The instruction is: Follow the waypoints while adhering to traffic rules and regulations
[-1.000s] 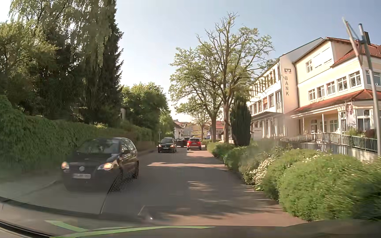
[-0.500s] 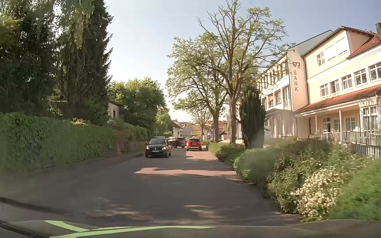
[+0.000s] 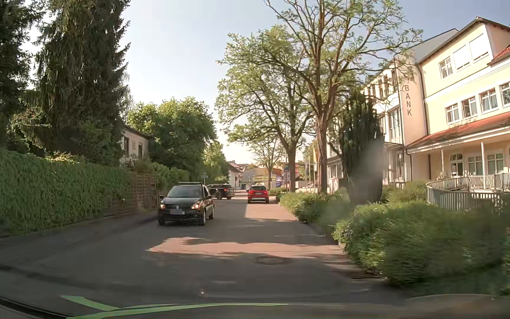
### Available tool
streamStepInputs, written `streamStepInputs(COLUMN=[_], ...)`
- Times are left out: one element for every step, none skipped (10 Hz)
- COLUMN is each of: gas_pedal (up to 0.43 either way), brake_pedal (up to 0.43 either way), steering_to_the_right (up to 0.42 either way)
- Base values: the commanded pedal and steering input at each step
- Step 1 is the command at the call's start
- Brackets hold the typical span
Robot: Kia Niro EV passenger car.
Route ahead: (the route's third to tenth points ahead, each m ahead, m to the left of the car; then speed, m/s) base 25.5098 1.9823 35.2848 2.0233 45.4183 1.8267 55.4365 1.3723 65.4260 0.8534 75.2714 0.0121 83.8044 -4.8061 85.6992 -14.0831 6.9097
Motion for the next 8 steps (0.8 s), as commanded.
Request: streamStepInputs(gas_pedal=[0.039,0.039,0.039,0.047,0.047,0.047,0.047,0.059], brake_pedal=[0.0,0.0,0.0,0.0,0.0,0.0,0.0,0.0], steering_to_the_right=[0.006,0.005,0.005,0.005,0.003,0.001,0.001,0.0])
